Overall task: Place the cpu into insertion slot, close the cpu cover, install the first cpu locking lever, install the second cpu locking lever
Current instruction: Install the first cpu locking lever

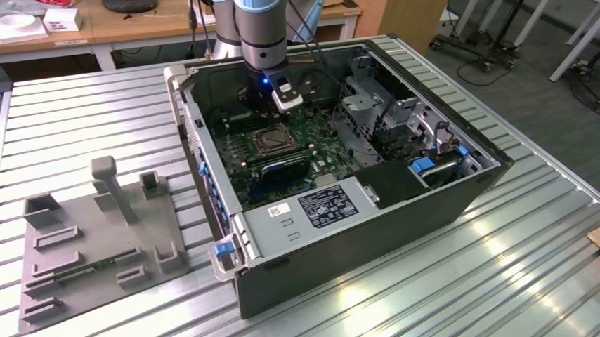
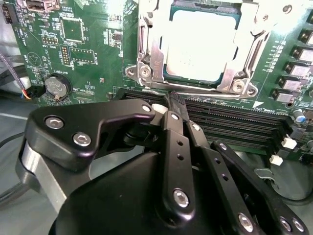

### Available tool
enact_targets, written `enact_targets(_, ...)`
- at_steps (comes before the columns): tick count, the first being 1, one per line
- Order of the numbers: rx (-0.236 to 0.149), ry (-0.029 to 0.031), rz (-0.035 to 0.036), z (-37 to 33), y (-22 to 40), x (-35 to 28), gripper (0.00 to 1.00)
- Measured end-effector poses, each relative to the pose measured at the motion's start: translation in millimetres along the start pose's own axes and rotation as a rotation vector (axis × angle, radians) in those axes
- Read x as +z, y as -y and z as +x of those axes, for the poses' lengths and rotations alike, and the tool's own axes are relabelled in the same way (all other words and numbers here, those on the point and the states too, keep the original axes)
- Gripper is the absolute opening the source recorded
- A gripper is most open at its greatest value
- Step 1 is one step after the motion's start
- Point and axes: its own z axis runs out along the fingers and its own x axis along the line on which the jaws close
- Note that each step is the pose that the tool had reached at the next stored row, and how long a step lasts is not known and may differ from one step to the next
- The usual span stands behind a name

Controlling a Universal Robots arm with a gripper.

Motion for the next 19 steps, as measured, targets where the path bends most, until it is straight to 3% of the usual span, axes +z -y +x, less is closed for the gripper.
enact_targets(7, -0.003, 0.0094, 0.0122, 0.1, 0.2, 1.2, 0.11)
enact_targets(19, -0.004, 0.016, 0.0121, 0.4, 0.6, 3.0, 0.11)
